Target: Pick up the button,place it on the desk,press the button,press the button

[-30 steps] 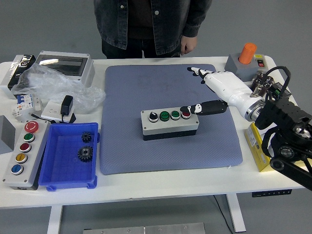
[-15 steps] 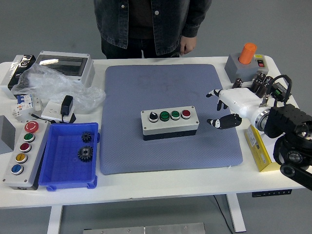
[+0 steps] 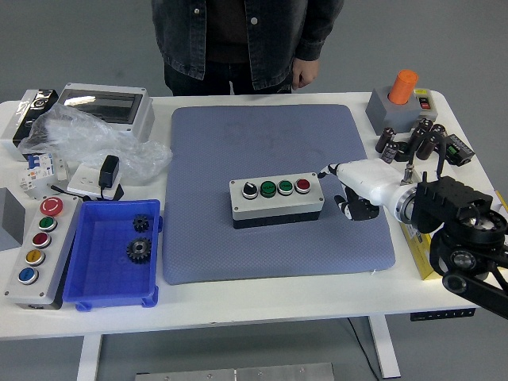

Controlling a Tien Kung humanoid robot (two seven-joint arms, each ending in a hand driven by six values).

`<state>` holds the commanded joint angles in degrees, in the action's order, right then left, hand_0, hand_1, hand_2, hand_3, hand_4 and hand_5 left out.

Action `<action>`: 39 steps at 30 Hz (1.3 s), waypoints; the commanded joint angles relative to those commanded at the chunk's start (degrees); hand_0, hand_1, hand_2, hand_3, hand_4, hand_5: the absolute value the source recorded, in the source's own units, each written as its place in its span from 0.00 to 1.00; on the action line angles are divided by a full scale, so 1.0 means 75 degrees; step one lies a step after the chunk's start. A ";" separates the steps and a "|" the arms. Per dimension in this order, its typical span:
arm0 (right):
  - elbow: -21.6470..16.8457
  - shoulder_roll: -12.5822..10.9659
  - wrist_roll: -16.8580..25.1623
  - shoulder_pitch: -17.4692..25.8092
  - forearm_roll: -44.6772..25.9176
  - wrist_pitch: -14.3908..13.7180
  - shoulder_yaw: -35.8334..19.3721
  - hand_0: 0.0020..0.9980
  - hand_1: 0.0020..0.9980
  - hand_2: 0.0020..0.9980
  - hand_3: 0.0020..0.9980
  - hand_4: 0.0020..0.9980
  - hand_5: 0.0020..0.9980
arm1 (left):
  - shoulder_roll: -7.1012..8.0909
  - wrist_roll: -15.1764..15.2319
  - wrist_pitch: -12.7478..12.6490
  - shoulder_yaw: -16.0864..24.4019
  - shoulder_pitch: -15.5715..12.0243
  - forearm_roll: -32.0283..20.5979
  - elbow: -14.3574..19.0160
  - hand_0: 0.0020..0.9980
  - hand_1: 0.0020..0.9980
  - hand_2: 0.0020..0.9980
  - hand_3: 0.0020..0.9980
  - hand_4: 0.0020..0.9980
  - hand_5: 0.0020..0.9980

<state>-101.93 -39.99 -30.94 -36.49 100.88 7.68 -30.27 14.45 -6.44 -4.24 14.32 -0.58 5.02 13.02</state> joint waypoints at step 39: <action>0.0931 0.0611 0.0130 -0.0547 -0.0161 -0.0194 0.0827 0.35 0.33 0.25 0.89 0.42 0.00 | 0.0014 0.0016 -0.0014 0.0034 0.0021 0.0038 0.0008 0.70 0.74 0.67 0.67 0.67 0.45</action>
<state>-94.95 -35.41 -29.97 -40.59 99.68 6.23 -24.07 14.56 -6.32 -4.34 14.57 -0.42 5.30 13.09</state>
